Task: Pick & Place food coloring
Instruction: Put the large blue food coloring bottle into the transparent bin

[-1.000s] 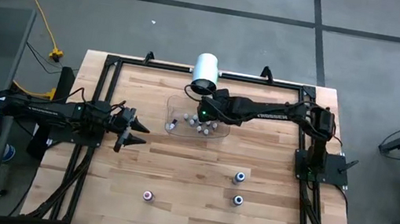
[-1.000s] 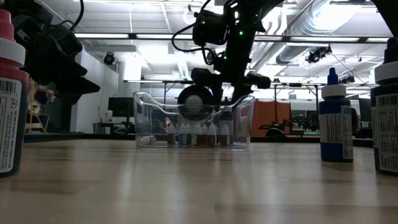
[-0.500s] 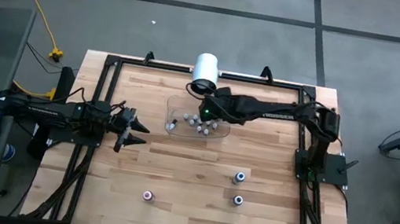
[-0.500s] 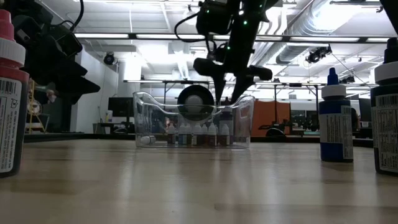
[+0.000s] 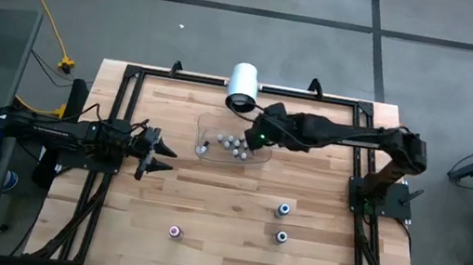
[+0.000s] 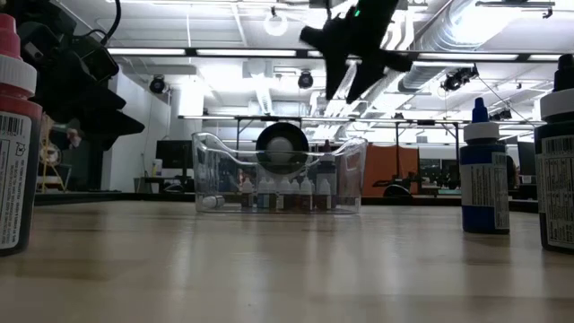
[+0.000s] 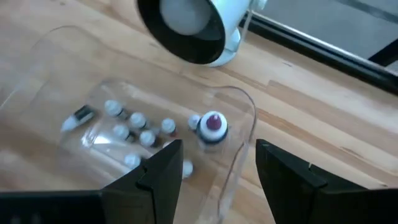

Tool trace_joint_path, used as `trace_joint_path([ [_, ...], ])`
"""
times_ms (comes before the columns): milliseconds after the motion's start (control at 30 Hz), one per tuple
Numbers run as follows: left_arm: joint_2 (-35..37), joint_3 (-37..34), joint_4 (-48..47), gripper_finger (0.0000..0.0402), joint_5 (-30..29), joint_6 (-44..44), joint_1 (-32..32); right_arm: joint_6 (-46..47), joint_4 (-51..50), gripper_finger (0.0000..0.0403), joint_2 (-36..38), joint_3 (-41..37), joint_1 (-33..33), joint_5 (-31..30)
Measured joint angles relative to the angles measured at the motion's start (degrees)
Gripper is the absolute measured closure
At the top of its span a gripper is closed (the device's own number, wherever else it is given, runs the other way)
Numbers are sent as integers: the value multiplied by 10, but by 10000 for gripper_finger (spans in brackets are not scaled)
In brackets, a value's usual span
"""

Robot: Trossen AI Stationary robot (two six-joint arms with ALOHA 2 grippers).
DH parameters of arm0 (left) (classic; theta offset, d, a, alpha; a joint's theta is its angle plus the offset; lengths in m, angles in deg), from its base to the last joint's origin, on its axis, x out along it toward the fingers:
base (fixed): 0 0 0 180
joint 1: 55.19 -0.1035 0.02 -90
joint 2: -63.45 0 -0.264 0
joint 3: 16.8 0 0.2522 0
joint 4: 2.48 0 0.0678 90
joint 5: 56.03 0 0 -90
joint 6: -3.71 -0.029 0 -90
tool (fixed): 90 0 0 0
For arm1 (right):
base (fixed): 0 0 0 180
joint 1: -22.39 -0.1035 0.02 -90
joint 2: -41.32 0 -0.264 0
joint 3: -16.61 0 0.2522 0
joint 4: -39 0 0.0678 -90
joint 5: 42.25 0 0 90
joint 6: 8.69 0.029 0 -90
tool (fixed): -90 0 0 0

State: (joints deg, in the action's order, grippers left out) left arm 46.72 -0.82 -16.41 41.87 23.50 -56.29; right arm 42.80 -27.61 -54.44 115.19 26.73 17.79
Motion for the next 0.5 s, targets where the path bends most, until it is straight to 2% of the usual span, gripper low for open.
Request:
trace_joint_path([
  [133,0,0,0,167,0,0,0,2,-41,212,37,0,-40,-4],
  [300,0,0,0,167,0,0,0,51,-96,212,64,0,-100,8],
  [500,0,0,0,167,0,0,0,136,-152,212,71,0,-148,75],
])
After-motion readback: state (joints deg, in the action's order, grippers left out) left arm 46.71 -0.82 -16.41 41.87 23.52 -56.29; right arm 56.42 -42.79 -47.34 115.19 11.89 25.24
